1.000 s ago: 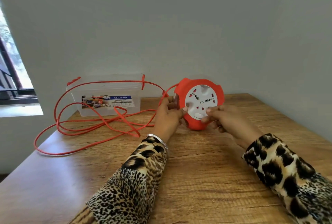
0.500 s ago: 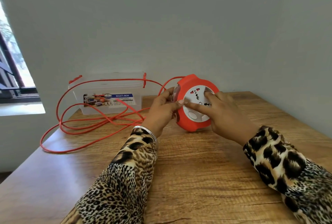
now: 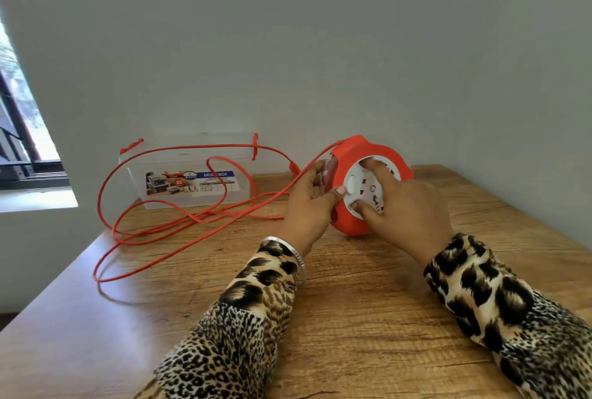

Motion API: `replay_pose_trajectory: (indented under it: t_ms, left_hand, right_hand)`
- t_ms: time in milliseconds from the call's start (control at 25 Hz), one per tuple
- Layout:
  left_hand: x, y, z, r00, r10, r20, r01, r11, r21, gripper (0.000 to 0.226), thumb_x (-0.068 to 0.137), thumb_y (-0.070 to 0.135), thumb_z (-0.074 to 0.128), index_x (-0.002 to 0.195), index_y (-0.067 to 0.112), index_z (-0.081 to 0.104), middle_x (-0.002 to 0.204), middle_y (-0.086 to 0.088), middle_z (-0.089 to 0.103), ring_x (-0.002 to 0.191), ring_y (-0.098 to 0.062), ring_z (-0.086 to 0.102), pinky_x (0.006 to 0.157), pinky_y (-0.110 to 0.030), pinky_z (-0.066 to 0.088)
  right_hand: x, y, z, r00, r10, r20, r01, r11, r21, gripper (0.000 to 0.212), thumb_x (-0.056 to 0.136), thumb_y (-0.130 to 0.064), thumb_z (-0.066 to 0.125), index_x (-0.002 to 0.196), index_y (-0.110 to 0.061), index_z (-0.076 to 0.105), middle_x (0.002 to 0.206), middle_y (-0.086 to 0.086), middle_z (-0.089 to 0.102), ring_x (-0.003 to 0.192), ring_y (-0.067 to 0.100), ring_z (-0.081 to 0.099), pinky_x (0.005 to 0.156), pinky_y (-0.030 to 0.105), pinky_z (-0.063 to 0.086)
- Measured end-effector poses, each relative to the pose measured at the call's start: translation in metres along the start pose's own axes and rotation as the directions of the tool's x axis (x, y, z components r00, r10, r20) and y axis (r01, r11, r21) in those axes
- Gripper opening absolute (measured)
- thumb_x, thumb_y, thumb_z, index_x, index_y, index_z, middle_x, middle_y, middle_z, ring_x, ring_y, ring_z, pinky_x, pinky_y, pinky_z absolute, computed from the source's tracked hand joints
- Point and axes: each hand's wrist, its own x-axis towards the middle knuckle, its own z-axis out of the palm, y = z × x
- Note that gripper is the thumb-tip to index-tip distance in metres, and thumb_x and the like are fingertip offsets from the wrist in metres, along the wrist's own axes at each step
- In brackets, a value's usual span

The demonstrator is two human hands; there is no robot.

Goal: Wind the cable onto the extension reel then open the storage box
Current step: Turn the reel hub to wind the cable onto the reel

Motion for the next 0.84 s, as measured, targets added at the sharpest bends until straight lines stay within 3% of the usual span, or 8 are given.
replay_pose_trajectory:
  t_ms: [120,240,320,360,440,520,680,840]
  left_hand:
    - [0.001,-0.007,0.009,0.998,0.047,-0.033,-0.046,0.998,0.045,0.046,0.090,0.007,0.062,0.132,0.019,0.048,0.127,-0.009,0.059,0.111,-0.027,0.063,0.063,-0.018,0.053]
    - [0.001,-0.013,0.012,0.997,0.065,-0.047,-0.061,0.994,0.088,0.042,0.087,0.013,0.068,0.124,0.024,0.051,0.120,-0.004,0.061,0.104,-0.023,0.066,0.068,-0.028,0.055]
    - [0.000,-0.015,0.014,0.998,0.051,-0.042,-0.047,0.995,0.084,0.042,0.086,0.012,0.068,0.122,0.022,0.049,0.119,-0.006,0.062,0.101,-0.022,0.067,0.071,-0.033,0.058]
    - [-0.001,-0.016,0.015,0.998,0.045,-0.044,-0.041,0.996,0.081,0.042,0.086,0.010,0.068,0.121,0.020,0.048,0.117,-0.006,0.062,0.098,-0.021,0.068,0.070,-0.031,0.058]
    - [-0.003,-0.015,0.018,0.998,0.055,-0.039,-0.052,0.996,0.072,0.043,0.086,0.007,0.068,0.121,0.017,0.046,0.107,0.000,0.062,0.084,-0.012,0.069,0.062,-0.025,0.058]
    - [-0.005,-0.014,0.021,0.997,0.075,-0.033,-0.073,0.995,0.066,0.043,0.086,0.007,0.068,0.121,0.016,0.046,0.099,0.008,0.060,0.076,-0.005,0.068,0.059,-0.023,0.058]
    - [0.000,-0.012,0.018,0.996,0.067,-0.054,-0.062,0.994,0.094,0.039,0.088,0.013,0.066,0.123,0.022,0.050,0.112,0.002,0.061,0.099,-0.019,0.067,0.077,-0.035,0.059]
    - [0.002,-0.003,-0.003,0.999,0.007,-0.038,-0.007,1.000,-0.008,0.041,0.093,0.006,0.056,0.132,0.017,0.050,0.105,0.007,0.062,0.086,-0.007,0.063,0.057,-0.017,0.055]
  right_hand:
    - [-0.001,0.002,0.001,0.987,0.155,0.050,-0.160,0.978,0.134,0.067,0.080,-0.064,0.051,0.136,-0.033,0.032,0.077,0.000,0.065,0.058,0.019,0.056,0.046,0.024,0.038]
    - [0.001,0.004,0.004,0.938,0.311,0.150,-0.343,0.888,0.305,0.073,0.079,-0.068,0.053,0.137,-0.028,0.034,0.099,0.002,0.067,0.083,0.022,0.065,0.064,0.032,0.052]
    - [0.006,0.002,0.002,0.829,0.431,0.355,-0.558,0.613,0.559,0.070,0.081,-0.061,0.058,0.137,-0.023,0.038,0.124,0.004,0.061,0.096,0.017,0.065,0.076,0.035,0.055]
    - [0.008,0.000,-0.001,0.750,0.444,0.490,-0.654,0.387,0.650,0.063,0.084,-0.054,0.059,0.134,-0.020,0.042,0.123,0.006,0.062,0.083,0.011,0.067,0.066,0.030,0.055]
    - [0.011,0.000,-0.007,0.622,0.371,0.689,-0.741,-0.005,0.672,0.037,0.090,-0.038,0.058,0.120,-0.015,0.053,0.102,0.009,0.070,0.043,0.005,0.051,0.041,0.020,0.036]
    - [0.010,0.004,-0.010,0.591,0.296,0.750,-0.738,-0.177,0.651,0.020,0.093,-0.025,0.053,0.107,-0.012,0.057,0.087,0.008,0.070,0.037,0.006,0.038,0.039,0.019,0.025]
    - [0.008,0.008,-0.014,0.628,0.306,0.715,-0.756,0.023,0.654,0.017,0.090,-0.023,0.058,0.101,-0.010,0.061,0.085,0.005,0.074,0.039,0.006,0.041,0.038,0.018,0.026]
    - [0.001,0.015,-0.012,0.895,0.359,0.264,-0.444,0.762,0.471,0.020,0.085,-0.029,0.065,0.098,-0.015,0.060,0.094,-0.005,0.063,0.076,0.009,0.055,0.061,0.026,0.041]
